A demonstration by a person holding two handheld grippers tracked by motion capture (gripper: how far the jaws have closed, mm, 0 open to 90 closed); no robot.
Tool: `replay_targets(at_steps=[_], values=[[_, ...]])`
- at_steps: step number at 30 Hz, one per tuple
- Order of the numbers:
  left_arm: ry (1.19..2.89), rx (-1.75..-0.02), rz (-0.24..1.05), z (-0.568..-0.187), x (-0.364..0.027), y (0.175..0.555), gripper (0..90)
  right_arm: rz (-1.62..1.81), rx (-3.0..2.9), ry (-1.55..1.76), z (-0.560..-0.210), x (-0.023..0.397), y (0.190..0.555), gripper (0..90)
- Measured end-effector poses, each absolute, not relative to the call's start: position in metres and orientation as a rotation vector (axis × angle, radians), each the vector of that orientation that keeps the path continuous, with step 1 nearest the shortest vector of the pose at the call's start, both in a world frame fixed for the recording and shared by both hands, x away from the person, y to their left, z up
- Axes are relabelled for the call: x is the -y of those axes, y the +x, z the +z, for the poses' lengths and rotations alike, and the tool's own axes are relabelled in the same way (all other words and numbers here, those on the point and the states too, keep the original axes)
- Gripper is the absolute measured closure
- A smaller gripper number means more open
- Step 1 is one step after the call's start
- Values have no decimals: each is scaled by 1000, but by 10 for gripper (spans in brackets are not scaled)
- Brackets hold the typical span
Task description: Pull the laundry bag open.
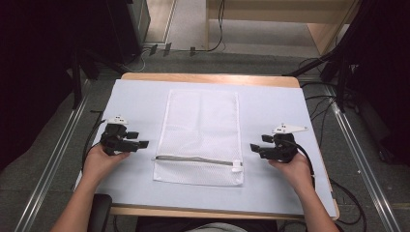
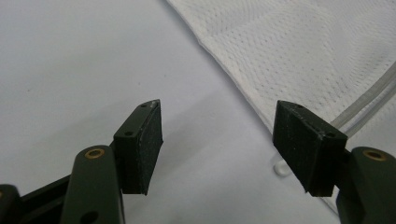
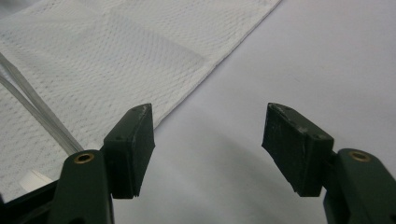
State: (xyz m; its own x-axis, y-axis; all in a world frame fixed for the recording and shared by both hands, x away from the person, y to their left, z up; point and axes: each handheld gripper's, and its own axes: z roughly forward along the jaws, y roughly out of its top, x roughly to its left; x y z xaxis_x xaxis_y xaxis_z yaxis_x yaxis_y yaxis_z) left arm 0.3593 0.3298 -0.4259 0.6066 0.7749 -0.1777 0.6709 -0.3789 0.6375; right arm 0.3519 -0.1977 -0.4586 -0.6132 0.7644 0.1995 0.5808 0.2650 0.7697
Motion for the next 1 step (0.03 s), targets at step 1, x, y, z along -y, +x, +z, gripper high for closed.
replay_targets(at_steps=[1], values=[[2144,-1142,200,-426,-330,359,333,1265,-2325,1260,-459,198,352,348]])
